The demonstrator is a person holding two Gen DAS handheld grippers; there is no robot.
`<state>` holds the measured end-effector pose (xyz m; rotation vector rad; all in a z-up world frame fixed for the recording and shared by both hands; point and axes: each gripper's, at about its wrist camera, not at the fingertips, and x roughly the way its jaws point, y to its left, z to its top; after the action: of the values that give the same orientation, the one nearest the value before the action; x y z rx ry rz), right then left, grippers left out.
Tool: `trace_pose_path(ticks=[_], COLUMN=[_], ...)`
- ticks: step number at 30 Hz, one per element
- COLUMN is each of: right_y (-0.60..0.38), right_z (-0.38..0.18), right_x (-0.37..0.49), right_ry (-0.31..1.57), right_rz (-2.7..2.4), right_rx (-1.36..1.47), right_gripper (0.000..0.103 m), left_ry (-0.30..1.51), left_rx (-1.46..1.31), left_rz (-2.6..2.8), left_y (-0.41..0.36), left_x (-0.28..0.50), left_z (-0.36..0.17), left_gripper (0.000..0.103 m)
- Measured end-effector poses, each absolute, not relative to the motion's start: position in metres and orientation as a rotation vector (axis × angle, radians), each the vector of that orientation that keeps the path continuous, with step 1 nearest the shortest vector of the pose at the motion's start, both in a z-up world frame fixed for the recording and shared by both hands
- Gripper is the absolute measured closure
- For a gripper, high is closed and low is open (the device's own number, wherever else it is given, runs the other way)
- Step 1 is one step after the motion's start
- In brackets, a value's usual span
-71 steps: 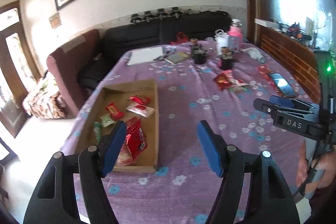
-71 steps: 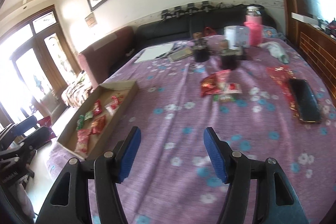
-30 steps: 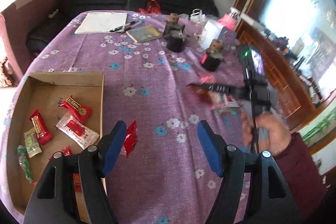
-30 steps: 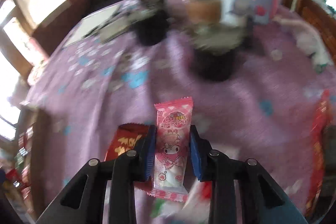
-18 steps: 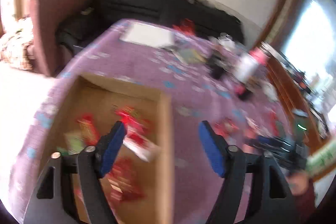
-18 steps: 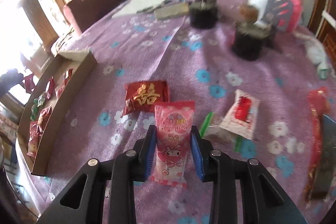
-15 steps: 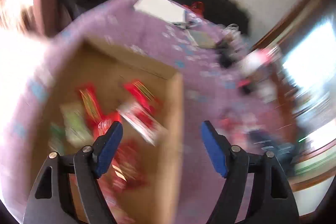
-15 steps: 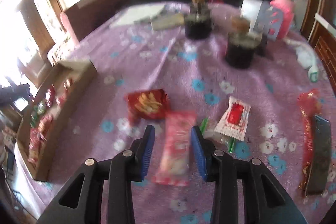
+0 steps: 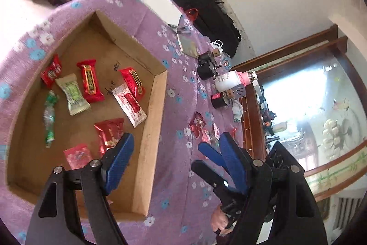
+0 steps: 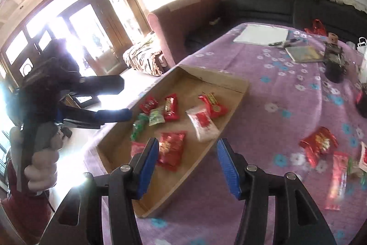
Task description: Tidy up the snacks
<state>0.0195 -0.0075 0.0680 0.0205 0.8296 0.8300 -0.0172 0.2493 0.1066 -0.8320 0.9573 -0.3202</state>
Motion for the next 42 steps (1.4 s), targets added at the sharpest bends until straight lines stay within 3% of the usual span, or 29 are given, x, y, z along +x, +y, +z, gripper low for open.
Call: trace_pose_path(ticks=[6, 11, 16, 30, 32, 35, 42], right_y=[-0.062, -0.17, -0.231, -0.168, -0.165, -0.163, -0.193], right_z=[0.073, 0.061, 0.035, -0.029, -0.033, -0.034, -0.026], right_x=[0.022, 0.036, 0.04, 0.083, 0.087, 0.085, 0.077], right_ry=[0.801, 0.804, 0.87, 0.9, 0.907, 0.896, 0.93], right_rz=[0.706, 0.436, 0.324, 0.323, 0.319, 0.276, 0.226], right_rx=[0.078, 0.156, 0.238, 0.117, 0.103, 0.044, 0.113], right_gripper=[0.048, 0.048, 0.046, 0.046, 0.051, 0.074, 0.076], left_ry=[0.896, 0.837, 0.896, 1.023, 1.03, 1.032, 1.032], left_rx=[-0.512, -0.226, -0.285, -0.154, -0.137, -0.08, 0.067], left_rz=[-0.225, -0.247, -0.312, -0.297, -0.285, -0.285, -0.261], left_y=[0.228, 0.156, 0.107, 0.01, 0.004, -0.007, -0.032], left_x=[-0.035, -0.035, -0.001, 0.095, 0.104, 0.11, 0.119], left_z=[0.139, 0.147, 0.128, 0.066, 0.059, 0.05, 0.028], left_gripper=[0.027, 0.027, 0.026, 0.026, 0.026, 0.026, 0.026])
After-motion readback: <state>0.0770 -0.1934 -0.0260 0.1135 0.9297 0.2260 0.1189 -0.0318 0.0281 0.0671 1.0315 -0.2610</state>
